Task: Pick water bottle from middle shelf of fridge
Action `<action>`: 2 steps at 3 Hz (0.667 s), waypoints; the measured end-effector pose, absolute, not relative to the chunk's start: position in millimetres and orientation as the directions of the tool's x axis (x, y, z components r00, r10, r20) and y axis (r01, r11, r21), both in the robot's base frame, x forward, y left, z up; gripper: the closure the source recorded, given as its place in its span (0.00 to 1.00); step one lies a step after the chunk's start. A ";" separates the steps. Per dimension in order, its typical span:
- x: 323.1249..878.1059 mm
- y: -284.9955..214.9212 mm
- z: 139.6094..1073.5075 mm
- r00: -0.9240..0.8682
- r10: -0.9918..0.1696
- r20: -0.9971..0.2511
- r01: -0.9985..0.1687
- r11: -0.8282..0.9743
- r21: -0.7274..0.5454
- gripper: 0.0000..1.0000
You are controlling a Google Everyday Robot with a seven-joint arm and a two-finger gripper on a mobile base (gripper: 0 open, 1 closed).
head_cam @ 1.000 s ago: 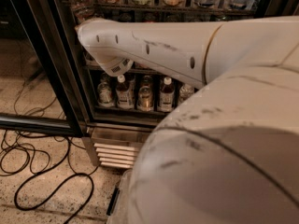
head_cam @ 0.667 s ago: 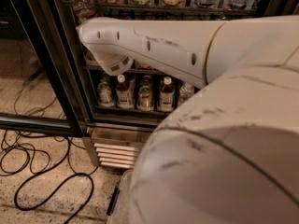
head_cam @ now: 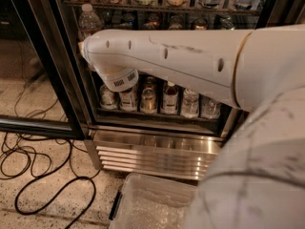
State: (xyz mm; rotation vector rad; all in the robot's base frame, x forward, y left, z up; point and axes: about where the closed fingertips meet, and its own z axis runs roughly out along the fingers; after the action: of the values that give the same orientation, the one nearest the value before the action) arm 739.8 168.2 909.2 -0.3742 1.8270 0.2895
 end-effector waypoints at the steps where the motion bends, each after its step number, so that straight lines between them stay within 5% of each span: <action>1: 714.1 168.5 891.1 -0.335 -0.047 -0.941 -0.377 0.922 0.089 1.00; 2: 695.9 167.8 881.8 -0.375 -0.010 -0.927 -0.360 0.923 0.136 1.00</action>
Offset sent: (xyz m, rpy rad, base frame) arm -0.0708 0.0052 -0.0402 0.1305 0.1734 -0.0399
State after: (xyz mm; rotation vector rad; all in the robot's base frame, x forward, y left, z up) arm 695.9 167.8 881.8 -0.2696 1.9276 0.3791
